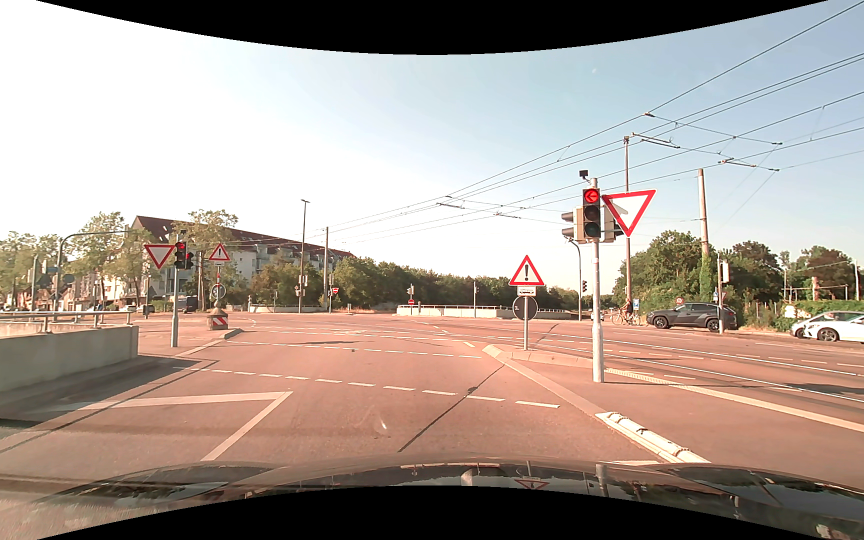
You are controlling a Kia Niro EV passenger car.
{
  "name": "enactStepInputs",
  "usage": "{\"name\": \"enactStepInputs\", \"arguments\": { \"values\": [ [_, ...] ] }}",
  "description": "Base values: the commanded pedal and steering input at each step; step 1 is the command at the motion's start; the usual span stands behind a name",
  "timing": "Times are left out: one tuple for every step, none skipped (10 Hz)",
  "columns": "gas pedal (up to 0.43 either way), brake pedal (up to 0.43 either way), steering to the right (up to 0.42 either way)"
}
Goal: Follow the waypoints while adhering to traffic rules and regulations
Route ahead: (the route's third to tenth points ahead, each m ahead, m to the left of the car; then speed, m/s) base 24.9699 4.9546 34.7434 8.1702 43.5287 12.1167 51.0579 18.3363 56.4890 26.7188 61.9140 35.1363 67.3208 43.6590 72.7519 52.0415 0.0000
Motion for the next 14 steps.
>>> {"name": "enactStepInputs", "arguments": {
  "values": [
    [0.0,0.244,-0.078],
    [0.0,0.244,-0.078],
    [0.0,0.244,-0.078],
    [0.0,0.25,-0.078],
    [0.0,0.244,-0.078],
    [0.0,0.244,-0.078],
    [0.0,0.244,-0.078],
    [0.0,0.244,-0.078],
    [0.0,0.244,-0.078],
    [0.0,0.244,-0.078],
    [0.0,0.244,-0.078],
    [0.0,0.244,-0.078],
    [0.0,0.177,-0.078],
    [0.0,0.0,-0.078]
  ]
}}
